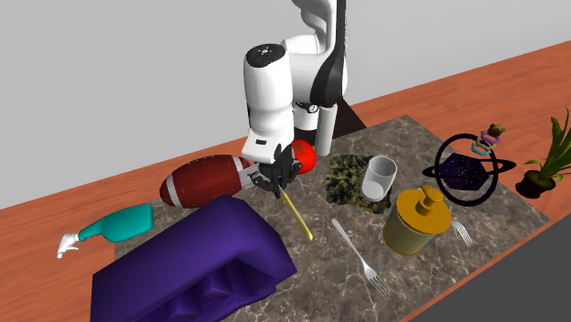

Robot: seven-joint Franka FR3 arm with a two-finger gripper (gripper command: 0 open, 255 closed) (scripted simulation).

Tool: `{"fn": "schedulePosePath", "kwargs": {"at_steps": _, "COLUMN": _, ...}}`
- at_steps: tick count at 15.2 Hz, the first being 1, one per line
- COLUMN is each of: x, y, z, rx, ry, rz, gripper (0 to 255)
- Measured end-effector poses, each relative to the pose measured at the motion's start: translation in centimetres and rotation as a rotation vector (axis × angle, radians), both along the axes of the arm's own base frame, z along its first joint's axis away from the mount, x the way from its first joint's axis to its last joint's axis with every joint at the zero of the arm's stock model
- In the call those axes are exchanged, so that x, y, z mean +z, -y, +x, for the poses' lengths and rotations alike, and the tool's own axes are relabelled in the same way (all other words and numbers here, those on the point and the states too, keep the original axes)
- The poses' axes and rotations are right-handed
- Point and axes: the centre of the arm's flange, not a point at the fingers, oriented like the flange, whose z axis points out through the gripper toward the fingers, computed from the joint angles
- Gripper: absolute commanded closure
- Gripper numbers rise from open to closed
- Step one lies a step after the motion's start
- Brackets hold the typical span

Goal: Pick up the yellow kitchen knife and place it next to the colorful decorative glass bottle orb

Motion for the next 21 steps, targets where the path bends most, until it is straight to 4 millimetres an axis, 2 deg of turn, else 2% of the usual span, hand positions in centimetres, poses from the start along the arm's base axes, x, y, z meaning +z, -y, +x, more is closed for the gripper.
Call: {"fn": "schedulePosePath", "kwargs": {"at_steps": 21, "x": 11.1, "y": 0.0, "z": 0.1, "rx": 0.000, "ry": 0.000, "rz": 0.000, "gripper": 255}}
